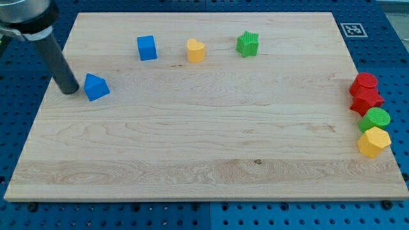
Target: Slide the blue triangle closer to center
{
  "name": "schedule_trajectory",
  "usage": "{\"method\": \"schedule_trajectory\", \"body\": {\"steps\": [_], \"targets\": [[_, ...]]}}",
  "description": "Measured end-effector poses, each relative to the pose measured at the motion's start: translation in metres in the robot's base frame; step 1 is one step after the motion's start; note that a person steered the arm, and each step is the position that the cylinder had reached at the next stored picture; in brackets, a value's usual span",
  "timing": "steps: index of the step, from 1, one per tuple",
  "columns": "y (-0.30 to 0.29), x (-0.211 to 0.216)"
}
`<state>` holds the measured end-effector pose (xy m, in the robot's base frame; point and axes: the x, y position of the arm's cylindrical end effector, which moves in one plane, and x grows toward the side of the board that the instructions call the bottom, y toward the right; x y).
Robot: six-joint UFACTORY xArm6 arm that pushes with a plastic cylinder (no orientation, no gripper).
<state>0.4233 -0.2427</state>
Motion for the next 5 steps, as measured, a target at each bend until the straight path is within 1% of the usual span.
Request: {"method": "schedule_trajectory", "body": {"steps": [1,4,5], "targets": [[0.028,0.0],[0.083,0.003],[0.099,0.017]]}}
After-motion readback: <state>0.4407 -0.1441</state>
